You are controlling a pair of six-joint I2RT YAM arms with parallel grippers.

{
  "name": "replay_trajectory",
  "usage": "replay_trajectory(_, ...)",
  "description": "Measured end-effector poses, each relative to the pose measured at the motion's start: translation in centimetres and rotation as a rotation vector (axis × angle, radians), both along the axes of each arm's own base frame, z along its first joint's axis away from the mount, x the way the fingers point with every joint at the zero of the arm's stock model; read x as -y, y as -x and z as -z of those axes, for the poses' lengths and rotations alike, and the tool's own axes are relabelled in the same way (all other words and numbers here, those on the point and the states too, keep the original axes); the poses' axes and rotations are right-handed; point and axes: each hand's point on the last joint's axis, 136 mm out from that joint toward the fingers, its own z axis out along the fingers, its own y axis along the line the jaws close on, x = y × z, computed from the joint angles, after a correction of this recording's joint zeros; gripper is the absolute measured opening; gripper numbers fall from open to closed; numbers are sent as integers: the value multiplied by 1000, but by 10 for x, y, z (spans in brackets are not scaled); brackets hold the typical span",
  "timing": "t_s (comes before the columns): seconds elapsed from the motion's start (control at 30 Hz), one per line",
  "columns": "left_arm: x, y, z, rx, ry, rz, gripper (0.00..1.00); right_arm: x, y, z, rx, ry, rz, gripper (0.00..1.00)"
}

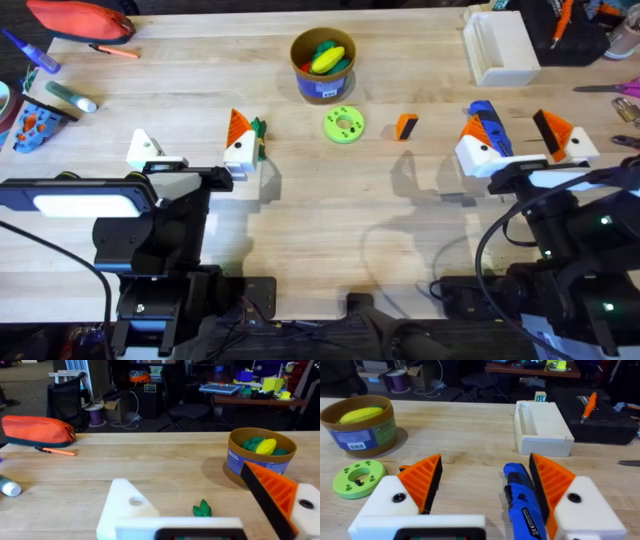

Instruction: Pick up the gripper from the table and insert it into the empty holder that is missing its gripper. Then pick up a screw, insert it into the mounting hole, and use the screwdriver to tighten it. Finally, clean up the table by picking up the vegetable and placing it into the bucket.

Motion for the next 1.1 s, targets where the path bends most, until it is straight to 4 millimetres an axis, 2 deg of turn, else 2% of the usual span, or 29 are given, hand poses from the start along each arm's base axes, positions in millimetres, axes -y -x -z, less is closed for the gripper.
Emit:
replay_trajectory(0.57,0,0,-3,10,0,0,985,0,0,-1,6,0,-1,993)
replay_trajectory(0.67,0,1,-5,7,0,0,985,0,-1,-24,93,0,-1,994)
replay_trajectory(0.77,0,4,-18,19,0,0,985,0,1,-39,130,0,-1,994)
replay_trajectory(0.93,0,15,-62,80,0,-1,985,0,11,-85,227,-1,-1,994)
replay_trajectory(1.1,-1,22,-97,80,-1,-5,985,0,26,-133,310,-1,-1,994)
